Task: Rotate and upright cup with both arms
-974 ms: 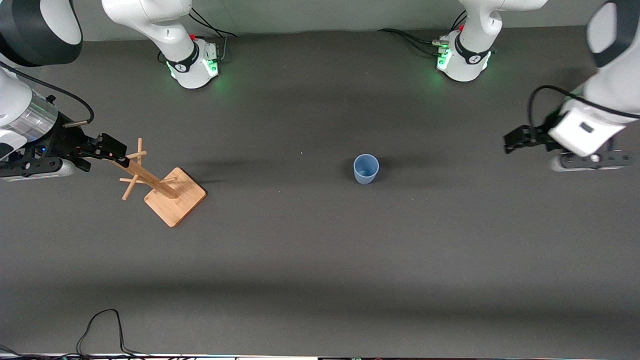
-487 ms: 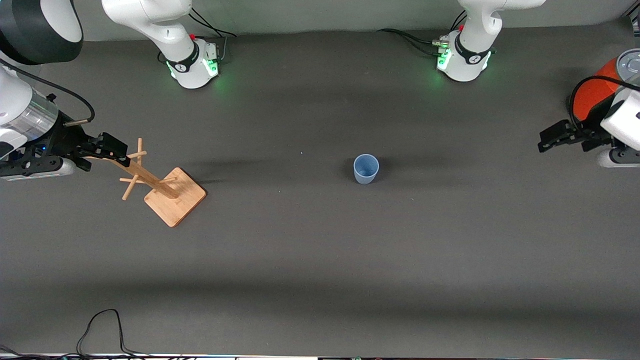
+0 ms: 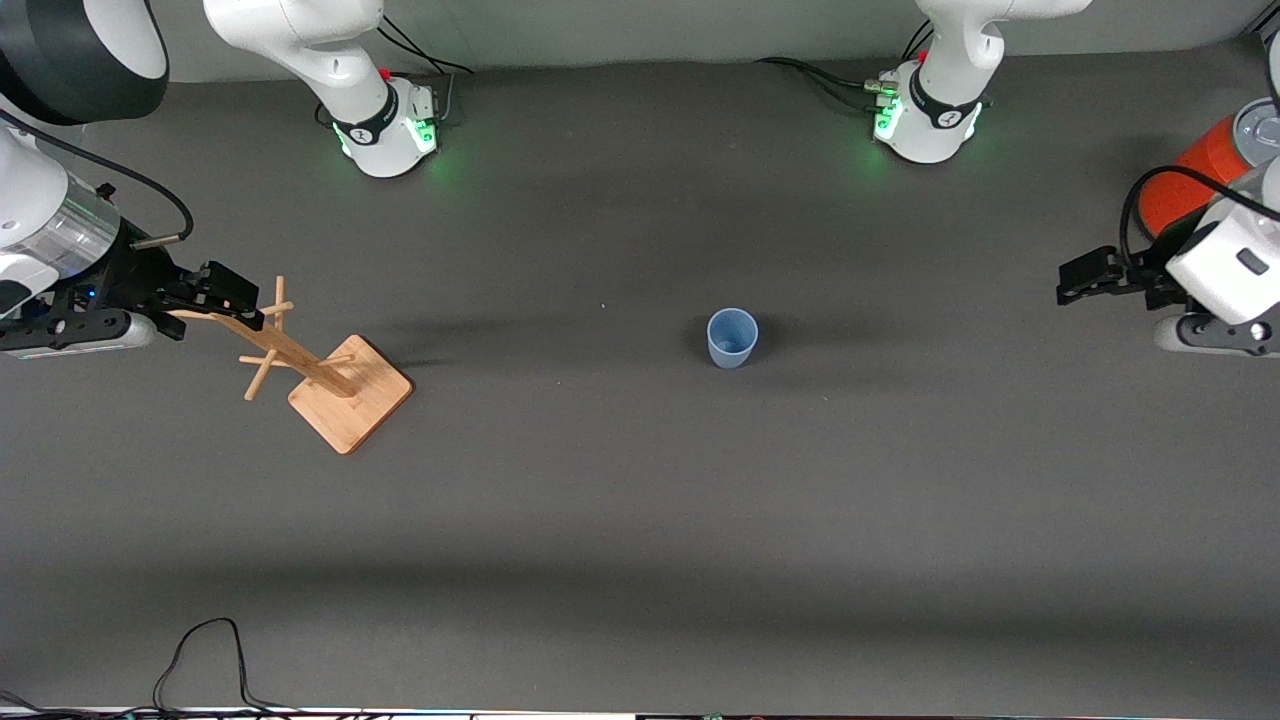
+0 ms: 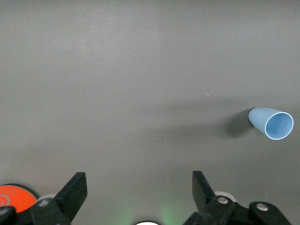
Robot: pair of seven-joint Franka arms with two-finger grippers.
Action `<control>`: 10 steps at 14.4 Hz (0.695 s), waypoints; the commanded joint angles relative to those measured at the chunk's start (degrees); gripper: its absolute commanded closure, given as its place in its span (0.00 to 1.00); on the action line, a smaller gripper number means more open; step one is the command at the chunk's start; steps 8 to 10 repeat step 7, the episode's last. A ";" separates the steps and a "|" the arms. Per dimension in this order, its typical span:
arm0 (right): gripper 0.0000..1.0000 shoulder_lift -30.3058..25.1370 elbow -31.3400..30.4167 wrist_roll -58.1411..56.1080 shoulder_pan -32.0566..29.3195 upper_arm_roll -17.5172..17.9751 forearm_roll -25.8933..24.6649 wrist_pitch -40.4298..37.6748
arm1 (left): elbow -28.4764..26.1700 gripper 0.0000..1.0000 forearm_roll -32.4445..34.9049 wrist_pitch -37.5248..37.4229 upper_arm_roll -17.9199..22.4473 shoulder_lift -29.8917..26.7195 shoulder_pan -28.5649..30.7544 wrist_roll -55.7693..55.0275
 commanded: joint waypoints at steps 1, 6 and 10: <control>0.00 1.07 1.31 1.03 0.29 0.27 -1.13 -0.77 | 1.20 0.00 0.78 -0.16 -0.79 -0.24 0.86 0.97; 0.00 1.15 1.40 1.20 0.30 0.36 -1.14 -0.77 | 1.11 0.00 2.80 -0.07 -0.70 -0.15 0.77 1.76; 0.00 1.15 1.40 1.20 0.38 0.36 -1.14 -0.77 | 1.11 0.00 2.81 0.02 -0.62 -0.15 0.77 1.76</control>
